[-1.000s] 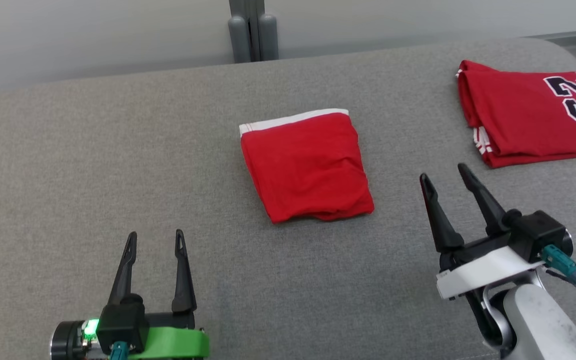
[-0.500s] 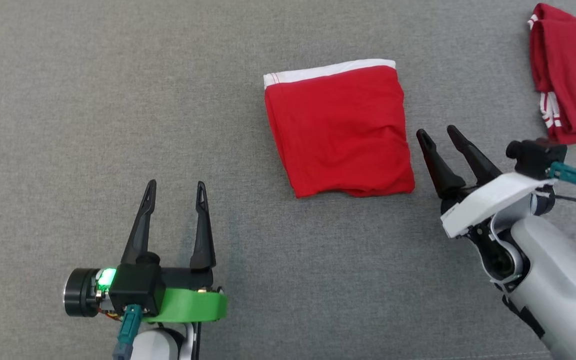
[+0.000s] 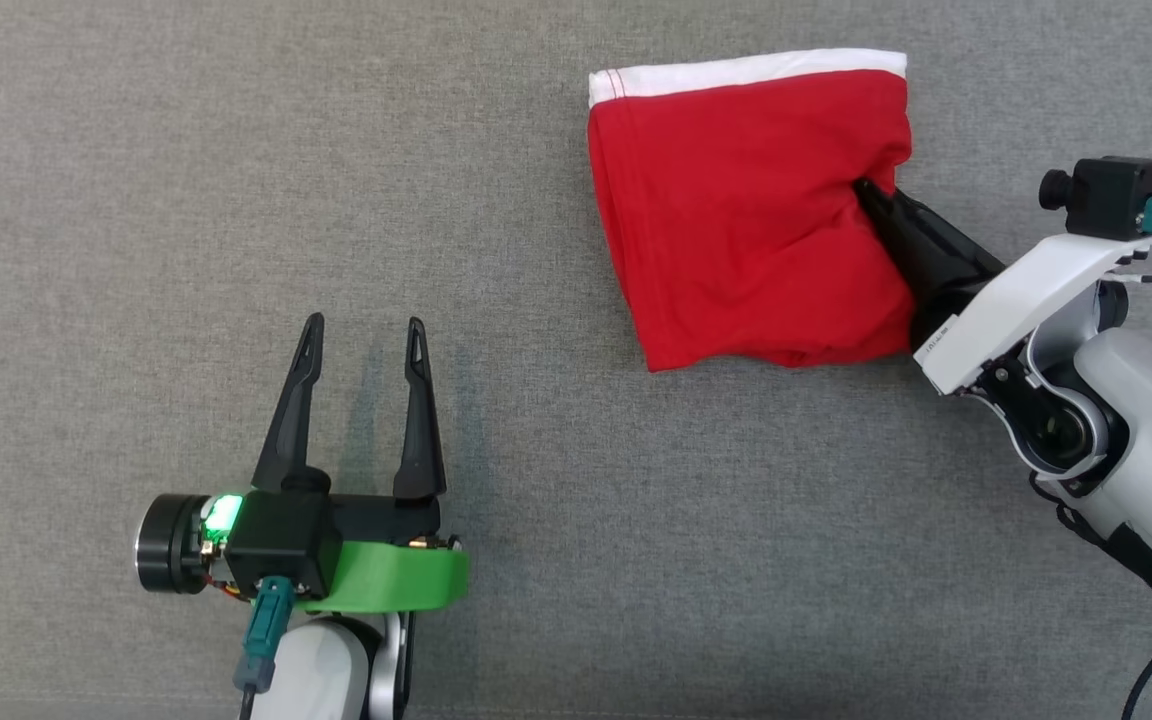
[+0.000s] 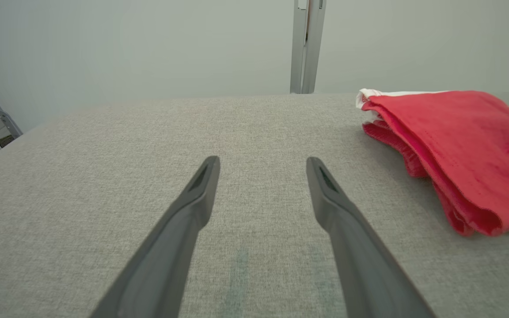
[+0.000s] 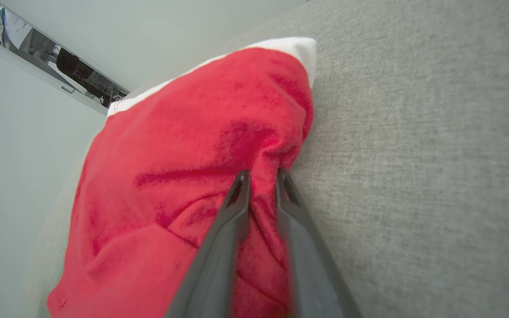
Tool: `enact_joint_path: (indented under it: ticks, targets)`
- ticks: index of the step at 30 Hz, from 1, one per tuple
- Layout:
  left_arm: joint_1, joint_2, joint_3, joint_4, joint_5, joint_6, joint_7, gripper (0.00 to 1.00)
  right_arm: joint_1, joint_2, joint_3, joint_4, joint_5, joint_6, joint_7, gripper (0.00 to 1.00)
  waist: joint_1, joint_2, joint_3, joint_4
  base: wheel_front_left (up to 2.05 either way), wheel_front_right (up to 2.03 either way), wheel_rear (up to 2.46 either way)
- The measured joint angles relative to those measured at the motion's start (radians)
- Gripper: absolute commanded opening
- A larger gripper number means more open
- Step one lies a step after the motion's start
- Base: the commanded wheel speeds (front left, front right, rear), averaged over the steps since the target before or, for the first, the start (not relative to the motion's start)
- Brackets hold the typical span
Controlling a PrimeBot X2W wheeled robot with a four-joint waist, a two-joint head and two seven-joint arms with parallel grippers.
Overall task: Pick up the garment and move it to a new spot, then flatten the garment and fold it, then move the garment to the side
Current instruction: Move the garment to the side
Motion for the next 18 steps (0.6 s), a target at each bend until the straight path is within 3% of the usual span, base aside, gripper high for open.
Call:
enact_joint_path:
  ticks: [6, 18]
  targets:
    - [-0.012, 0.0, 0.008, -0.007, 0.01, -0.001, 0.0, 1.0, -0.042, -0.075, 0.092, -0.013, -0.031, 0.002, -0.072, 0.0, 0.0, 0.0, 0.017, -0.017, 0.0, 0.0, 0.0]
    - [-0.038, 0.006, 0.047, -0.053, 0.082, -0.048, 0.0, 1.0, -0.176, -0.326, 0.135, -0.053, -0.09, 0.001, -0.123, 0.0, 0.0, 0.0, 0.054, -0.138, 0.0, 0.0, 0.0]
